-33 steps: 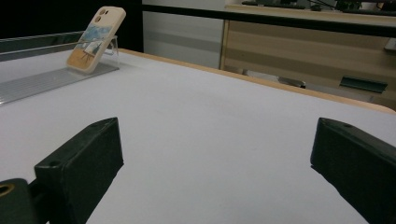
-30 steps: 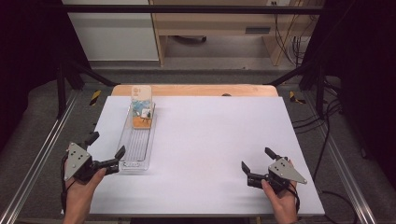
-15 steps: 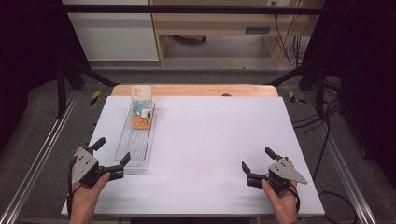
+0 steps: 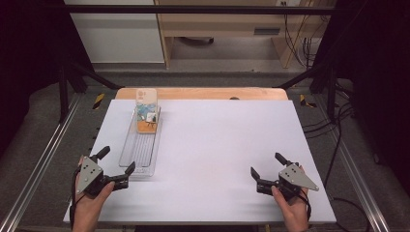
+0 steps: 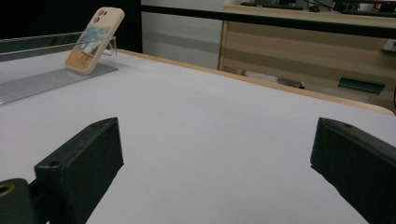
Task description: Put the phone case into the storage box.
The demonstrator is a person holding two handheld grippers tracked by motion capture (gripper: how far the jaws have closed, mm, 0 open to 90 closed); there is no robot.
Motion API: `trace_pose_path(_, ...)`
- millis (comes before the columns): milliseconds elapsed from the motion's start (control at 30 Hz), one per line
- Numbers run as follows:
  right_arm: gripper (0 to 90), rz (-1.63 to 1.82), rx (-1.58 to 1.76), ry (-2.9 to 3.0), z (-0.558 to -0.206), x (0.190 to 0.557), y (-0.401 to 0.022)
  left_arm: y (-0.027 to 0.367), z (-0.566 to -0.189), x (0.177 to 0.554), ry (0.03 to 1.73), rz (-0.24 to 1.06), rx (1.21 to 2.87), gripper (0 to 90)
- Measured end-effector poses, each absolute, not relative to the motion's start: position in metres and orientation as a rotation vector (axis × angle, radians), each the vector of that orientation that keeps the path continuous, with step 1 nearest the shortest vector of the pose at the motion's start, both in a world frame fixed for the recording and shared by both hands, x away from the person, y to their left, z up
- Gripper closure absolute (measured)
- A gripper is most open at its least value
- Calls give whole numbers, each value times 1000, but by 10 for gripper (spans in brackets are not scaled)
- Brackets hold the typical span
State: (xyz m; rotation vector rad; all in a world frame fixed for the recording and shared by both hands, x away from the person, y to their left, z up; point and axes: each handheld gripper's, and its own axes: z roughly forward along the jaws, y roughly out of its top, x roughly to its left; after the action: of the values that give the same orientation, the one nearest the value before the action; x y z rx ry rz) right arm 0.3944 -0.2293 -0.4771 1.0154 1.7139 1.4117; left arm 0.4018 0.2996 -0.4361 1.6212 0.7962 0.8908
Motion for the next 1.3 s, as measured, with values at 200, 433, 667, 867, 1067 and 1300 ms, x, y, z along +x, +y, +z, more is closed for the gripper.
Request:
trace_pose_path(200, 24, 1412, 1016, 1713, -477, 394, -229, 301, -440, 401, 802, 886, 1624, 10)
trace_pose_path(433, 24, 1410, 1015, 1711, -477, 394, -230, 304, -445, 402, 797, 874, 1634, 10)
trace_pose_path(667, 25, 1410, 1013, 1709, -477, 394, -231, 307, -448, 404, 781, 853, 1630, 10)
trace_pose_path(867, 24, 1410, 1016, 1708, -476, 394, -231, 312, -453, 405, 814, 834, 1617, 10)
trace_pose_path(1067, 24, 1405, 1008, 1710, -477, 394, -232, 319, -457, 404, 874, 842, 1587, 10)
trace_pose_path(1300, 24, 1400, 1007, 1712, -477, 394, -232, 325, -460, 405, 896, 833, 1550, 10)
